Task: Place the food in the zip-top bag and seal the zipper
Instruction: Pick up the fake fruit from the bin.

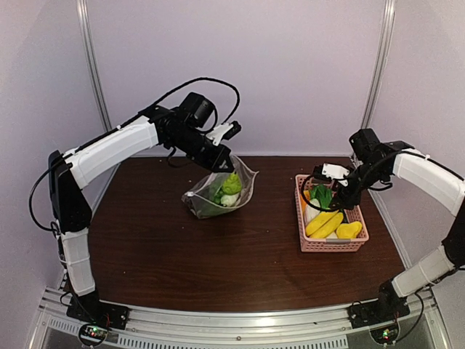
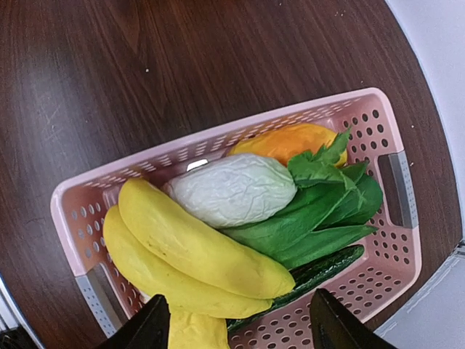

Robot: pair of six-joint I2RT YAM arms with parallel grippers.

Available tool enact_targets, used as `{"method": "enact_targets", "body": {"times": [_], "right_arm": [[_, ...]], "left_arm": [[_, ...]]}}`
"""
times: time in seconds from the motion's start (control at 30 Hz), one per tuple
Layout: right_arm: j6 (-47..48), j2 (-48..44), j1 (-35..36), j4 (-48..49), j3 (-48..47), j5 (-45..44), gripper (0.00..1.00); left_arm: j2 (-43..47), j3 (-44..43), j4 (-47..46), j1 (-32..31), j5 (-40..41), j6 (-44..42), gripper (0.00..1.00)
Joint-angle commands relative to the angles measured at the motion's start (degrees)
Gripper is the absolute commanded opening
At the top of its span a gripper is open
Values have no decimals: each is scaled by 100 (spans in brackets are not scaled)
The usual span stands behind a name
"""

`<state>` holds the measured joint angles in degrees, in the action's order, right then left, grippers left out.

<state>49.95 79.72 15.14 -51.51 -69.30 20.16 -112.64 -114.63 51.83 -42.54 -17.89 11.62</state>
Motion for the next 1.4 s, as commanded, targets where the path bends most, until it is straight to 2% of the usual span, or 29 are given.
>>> {"method": "enact_targets", "body": {"times": [0.0, 0.07, 0.1, 0.13, 0.43, 0.63, 0.9, 1.1, 1.37], "right_arm": [[851, -67, -59, -315, 379, -381, 74], [1033, -27, -55, -315, 505, -543, 86], [1145, -6, -50, -323, 551, -570, 97], [1242, 25, -29, -333, 589, -603, 99], [1857, -99, 583, 201, 1007, -1190, 100], [2192, 104, 1200, 702, 1339, -2388, 100], [2193, 303, 1303, 988, 1349, -2682, 85], [2164, -223, 1316, 773, 1199, -2465, 73], [1888, -1045, 1306, 406, 931, -2217, 67]], "left_arm": [[124, 71, -297, 10, -165, 50, 0], [131, 70, -297, 14, -184, 45, 0], [136, 72, -296, 10, -192, 44, 0], [143, 72, -294, 9, -209, 44, 0], [154, 88, -296, 10, -224, 47, 0], [157, 89, -292, 9, -253, 48, 0], [185, 89, -292, 9, -276, 50, 0], [192, 97, -297, 11, -259, 34, 0], [195, 150, -372, 16, -396, 53, 0]]}}
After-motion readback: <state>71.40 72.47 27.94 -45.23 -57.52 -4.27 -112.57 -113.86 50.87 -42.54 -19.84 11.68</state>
